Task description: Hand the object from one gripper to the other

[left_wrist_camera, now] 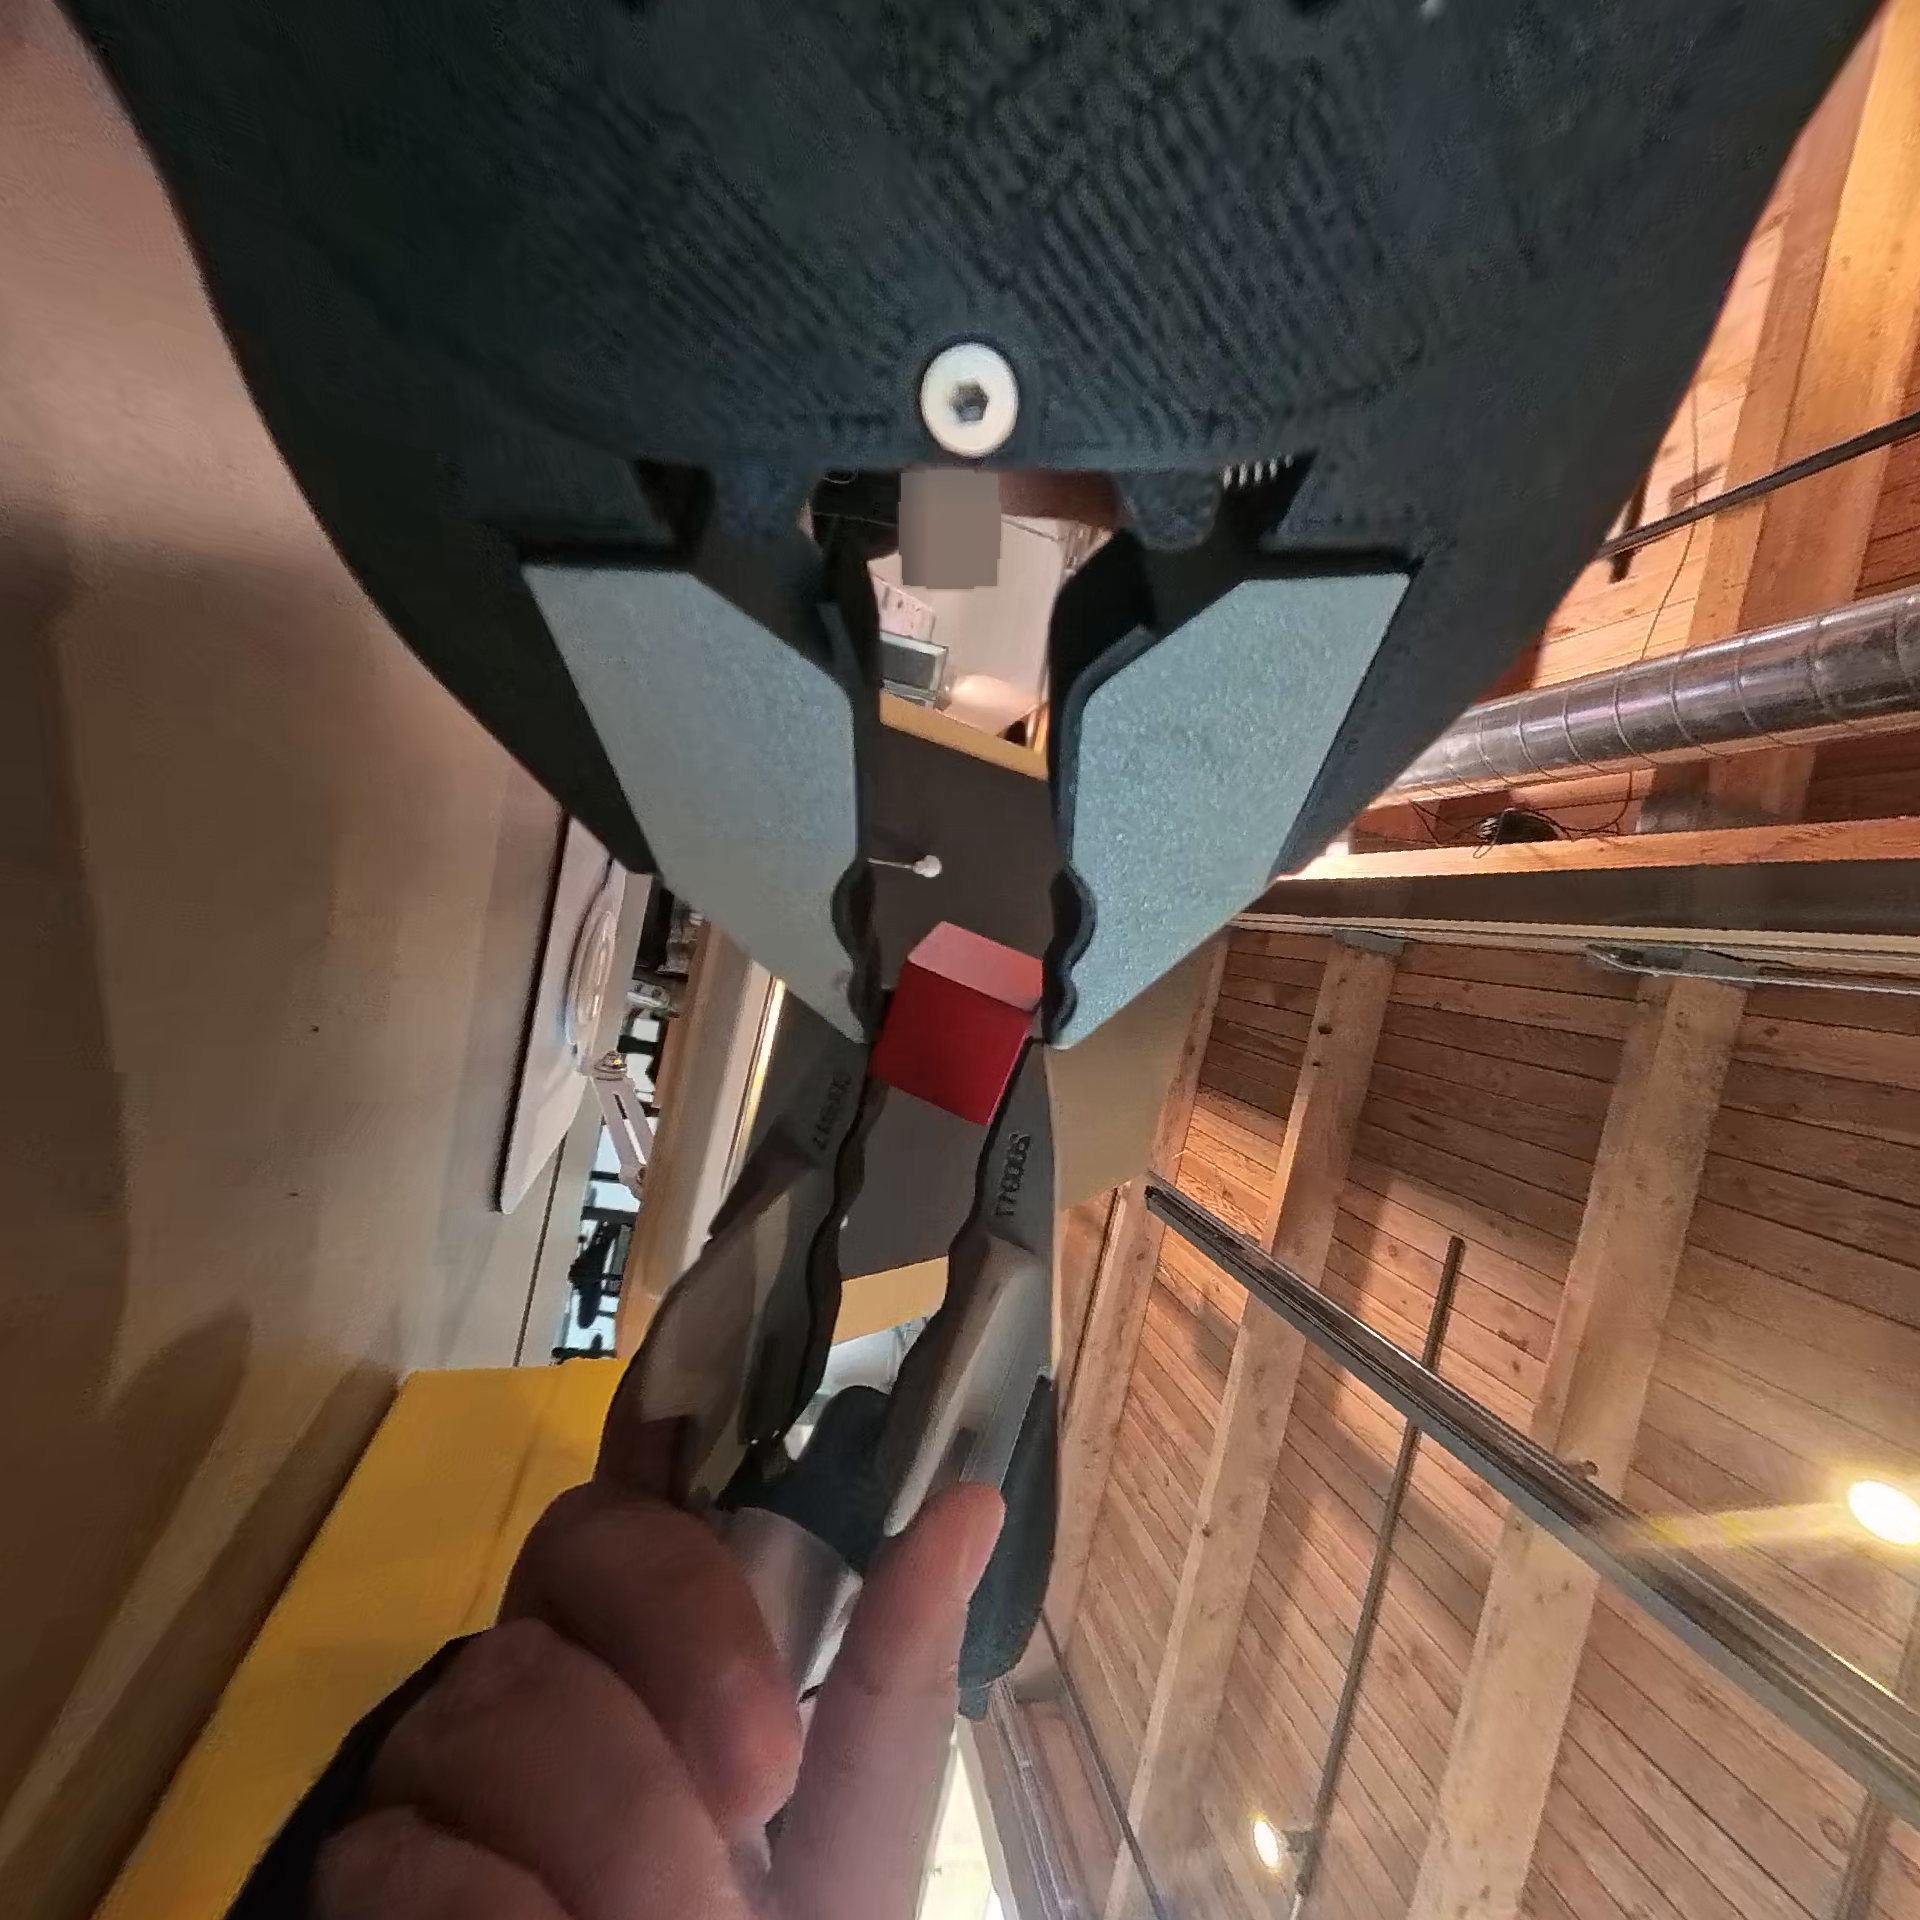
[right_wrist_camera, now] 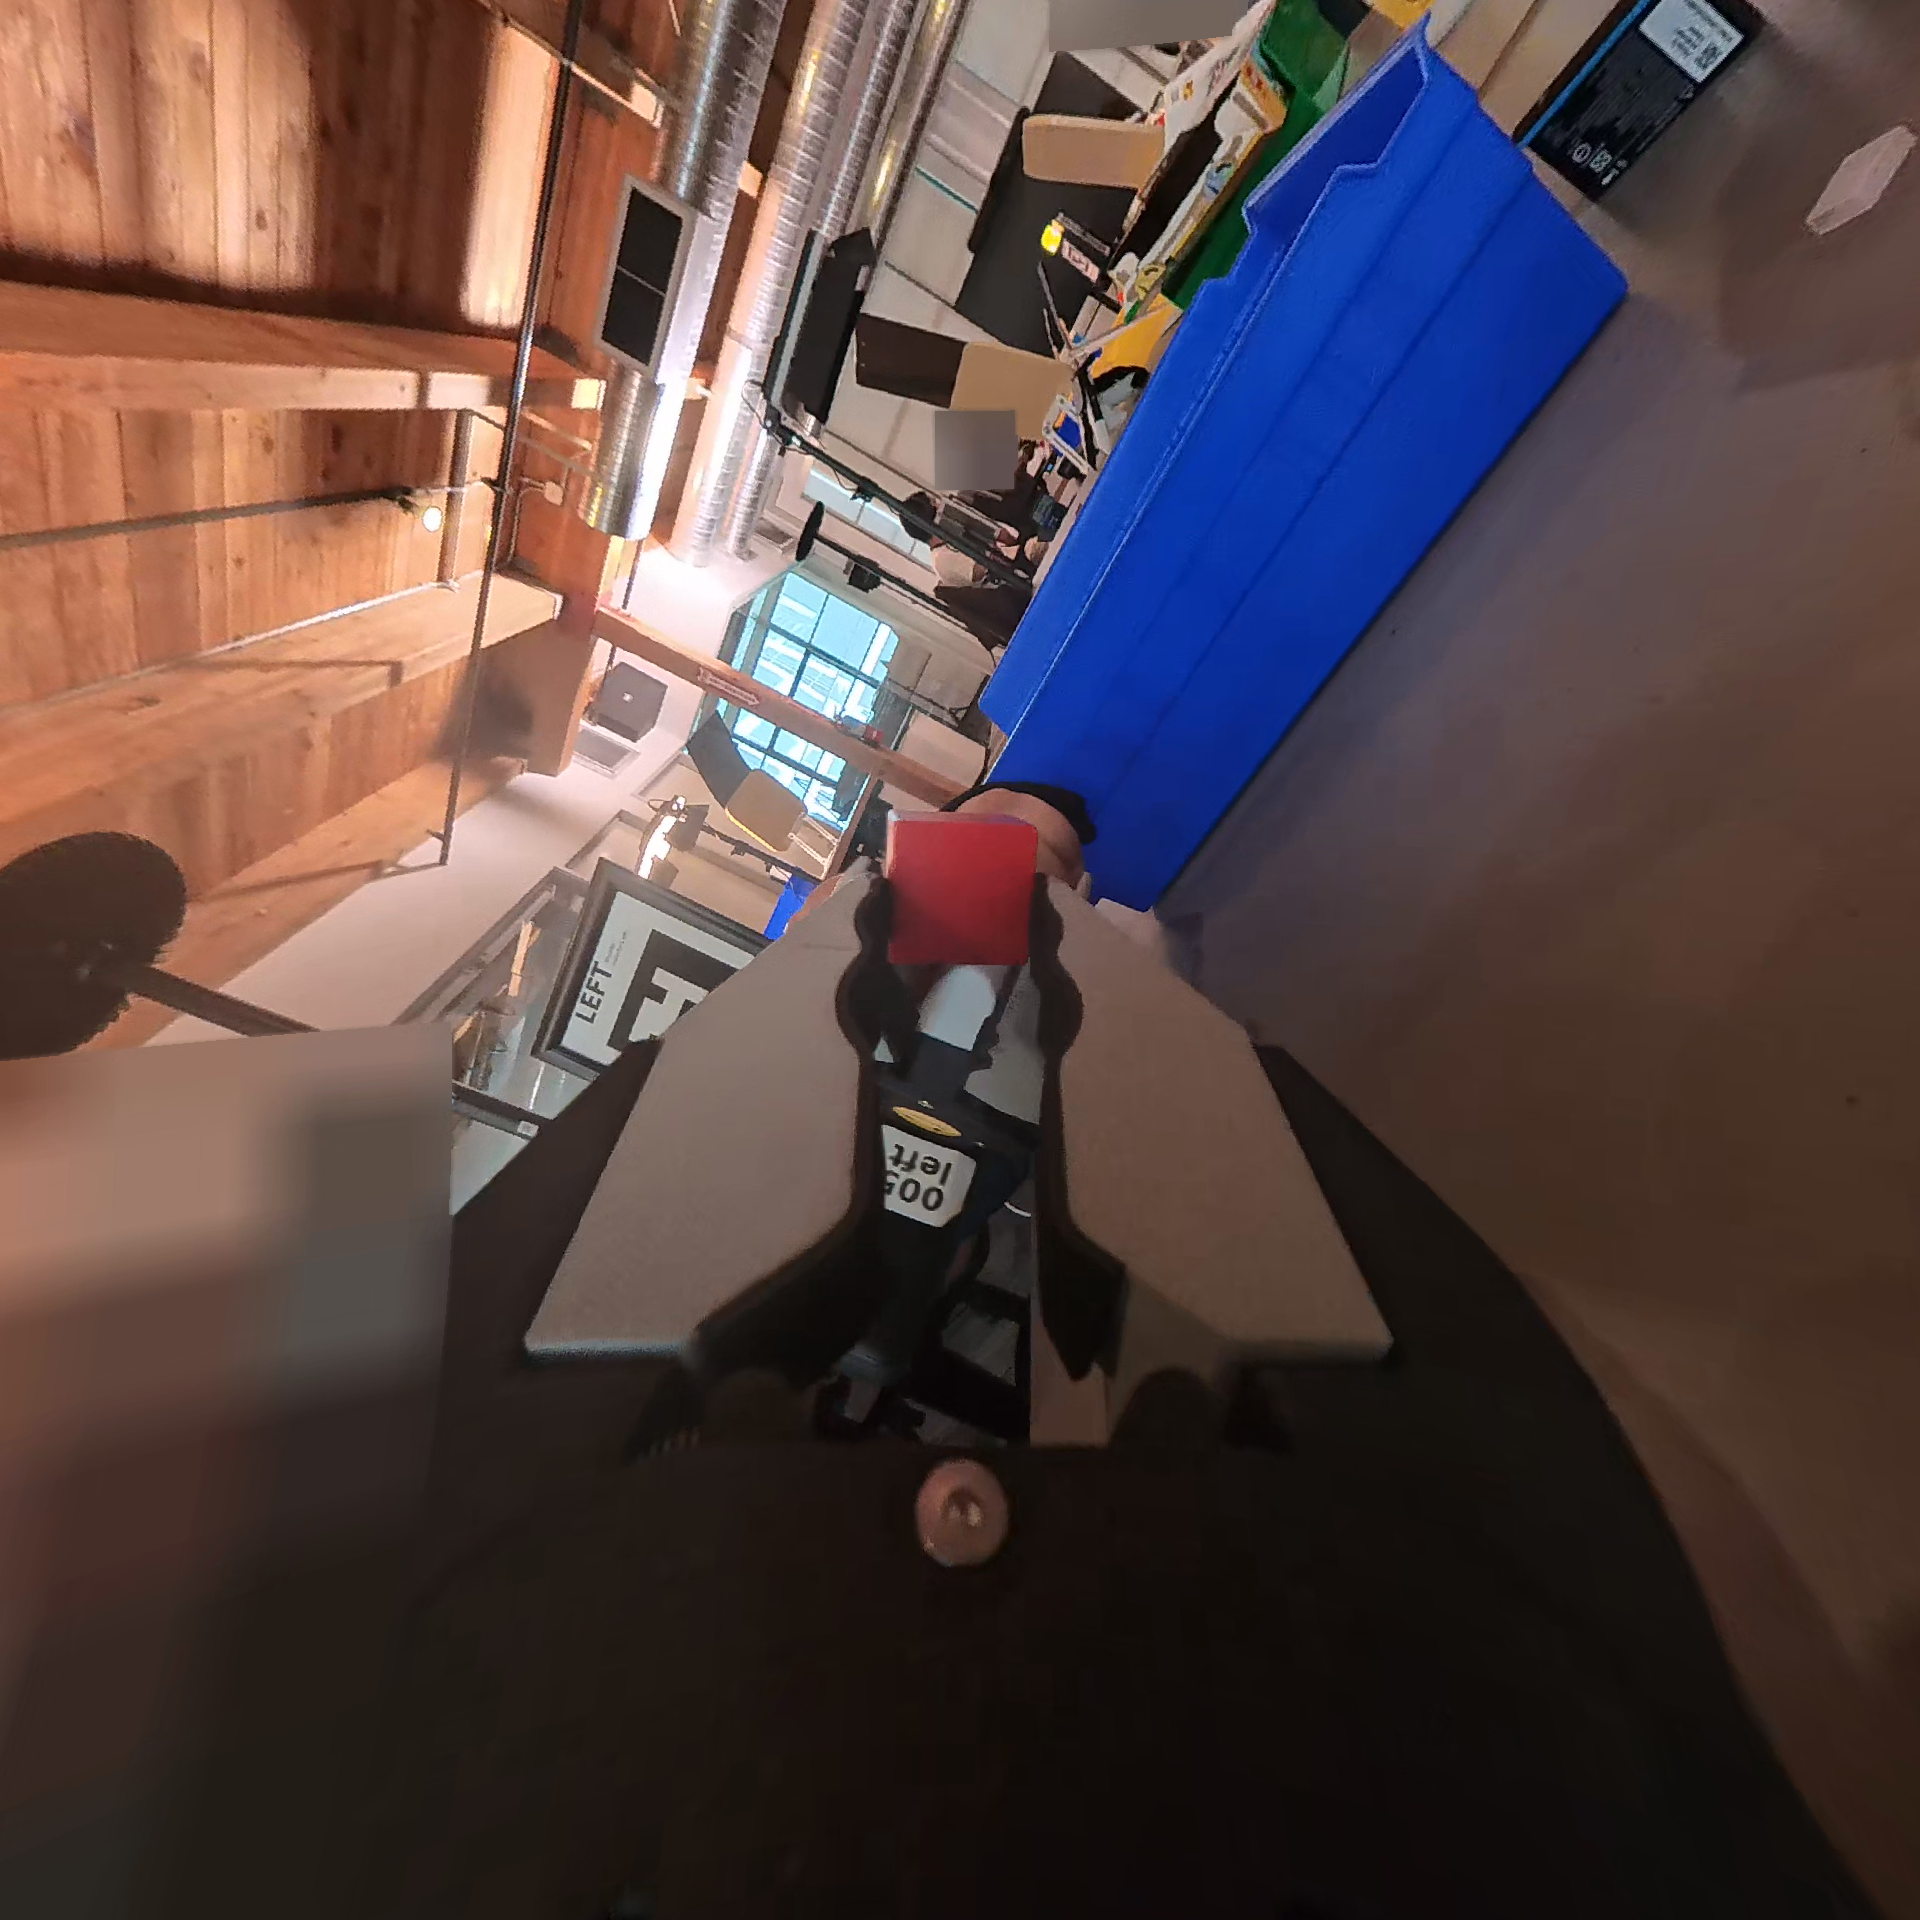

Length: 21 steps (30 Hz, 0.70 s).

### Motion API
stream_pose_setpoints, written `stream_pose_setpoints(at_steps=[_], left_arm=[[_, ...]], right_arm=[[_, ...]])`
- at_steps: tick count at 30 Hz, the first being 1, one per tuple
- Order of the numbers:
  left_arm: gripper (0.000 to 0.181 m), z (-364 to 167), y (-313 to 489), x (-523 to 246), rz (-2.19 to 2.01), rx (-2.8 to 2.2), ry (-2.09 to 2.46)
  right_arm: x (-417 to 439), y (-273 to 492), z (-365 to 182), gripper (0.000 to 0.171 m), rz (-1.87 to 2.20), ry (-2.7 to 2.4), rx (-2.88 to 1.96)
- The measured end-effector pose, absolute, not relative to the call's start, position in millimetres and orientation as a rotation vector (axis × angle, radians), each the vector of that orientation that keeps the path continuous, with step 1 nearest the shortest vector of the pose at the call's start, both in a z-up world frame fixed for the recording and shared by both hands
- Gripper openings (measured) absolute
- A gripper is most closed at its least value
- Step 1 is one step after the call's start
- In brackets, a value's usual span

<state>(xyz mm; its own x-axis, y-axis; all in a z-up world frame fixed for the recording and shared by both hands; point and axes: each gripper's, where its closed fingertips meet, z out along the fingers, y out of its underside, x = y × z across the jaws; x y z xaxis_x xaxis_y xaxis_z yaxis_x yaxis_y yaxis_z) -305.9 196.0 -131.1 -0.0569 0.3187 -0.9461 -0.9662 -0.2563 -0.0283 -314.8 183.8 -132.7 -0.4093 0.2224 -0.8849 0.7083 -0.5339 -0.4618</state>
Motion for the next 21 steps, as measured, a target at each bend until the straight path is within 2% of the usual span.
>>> stream_pose_setpoints(at_steps=[5,10,16,21], left_arm=[[0.028,-129,196,-309,1.481,-1.198,0.783],[0.027,-129,193,-308,1.148,-1.312,0.674],[0.027,-124,189,-311,0.677,-1.388,0.498],[0.027,-122,186,-306,0.450,-1.401,0.451]], right_arm=[[-315,185,-131,0.025,-2.052,1.350,1.460],[-317,191,-128,0.031,-2.131,1.519,1.487],[-314,196,-114,0.049,-2.274,1.718,1.435],[-314,187,-121,0.053,-2.241,1.867,1.413]])
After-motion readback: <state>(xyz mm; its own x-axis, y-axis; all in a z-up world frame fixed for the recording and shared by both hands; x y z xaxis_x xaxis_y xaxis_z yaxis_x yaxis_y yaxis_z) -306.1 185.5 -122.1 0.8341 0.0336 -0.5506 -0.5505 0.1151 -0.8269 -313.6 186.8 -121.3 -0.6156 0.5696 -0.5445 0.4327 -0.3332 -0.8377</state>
